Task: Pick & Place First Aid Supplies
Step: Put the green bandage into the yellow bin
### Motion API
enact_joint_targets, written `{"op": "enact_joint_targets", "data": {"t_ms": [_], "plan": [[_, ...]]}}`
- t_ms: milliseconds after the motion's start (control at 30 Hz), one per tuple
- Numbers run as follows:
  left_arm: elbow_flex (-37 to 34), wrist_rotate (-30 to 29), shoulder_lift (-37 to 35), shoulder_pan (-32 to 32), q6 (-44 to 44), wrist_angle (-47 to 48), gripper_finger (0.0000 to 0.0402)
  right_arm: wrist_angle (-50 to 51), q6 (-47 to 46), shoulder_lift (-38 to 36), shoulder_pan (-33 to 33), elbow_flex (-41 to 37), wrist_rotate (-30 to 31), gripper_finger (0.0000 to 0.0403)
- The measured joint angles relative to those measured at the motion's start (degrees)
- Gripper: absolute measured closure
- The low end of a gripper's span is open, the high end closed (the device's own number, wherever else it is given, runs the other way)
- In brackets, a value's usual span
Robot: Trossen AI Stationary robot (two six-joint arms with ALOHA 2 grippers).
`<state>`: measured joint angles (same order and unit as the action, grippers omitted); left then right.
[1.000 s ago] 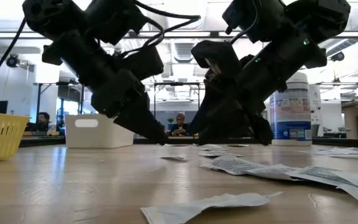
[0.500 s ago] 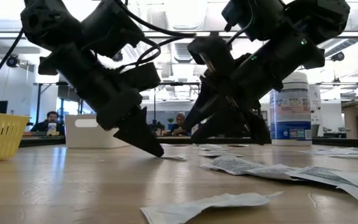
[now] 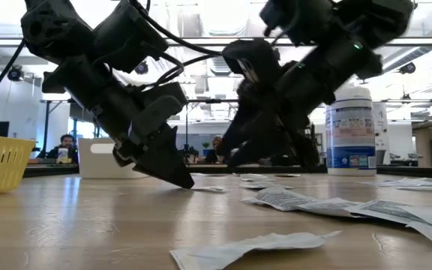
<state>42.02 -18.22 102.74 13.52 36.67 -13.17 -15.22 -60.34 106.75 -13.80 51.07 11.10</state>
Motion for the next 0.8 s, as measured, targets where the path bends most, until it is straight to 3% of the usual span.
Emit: {"op": "enact_joint_targets", "data": {"t_ms": [300, 500, 800], "plan": [[-0.1, 0.0, 0.1, 0.0, 1.0, -0.2, 0.0303, 26.0, 6.9, 0.2, 0.9, 11.8, -0.8, 0.0292], [-0.2, 0.1, 0.1, 0.0, 1.1, -0.5, 0.0303, 25.7, 7.7, 0.2, 1.7, 13.1, -0.7, 0.0286], [-0.2, 0.1, 0.2, 0.0, 1.1, -0.6, 0.0303, 19.8, 2.5, 0.3, 1.9, 8.6, -1.3, 0.0287]]}}
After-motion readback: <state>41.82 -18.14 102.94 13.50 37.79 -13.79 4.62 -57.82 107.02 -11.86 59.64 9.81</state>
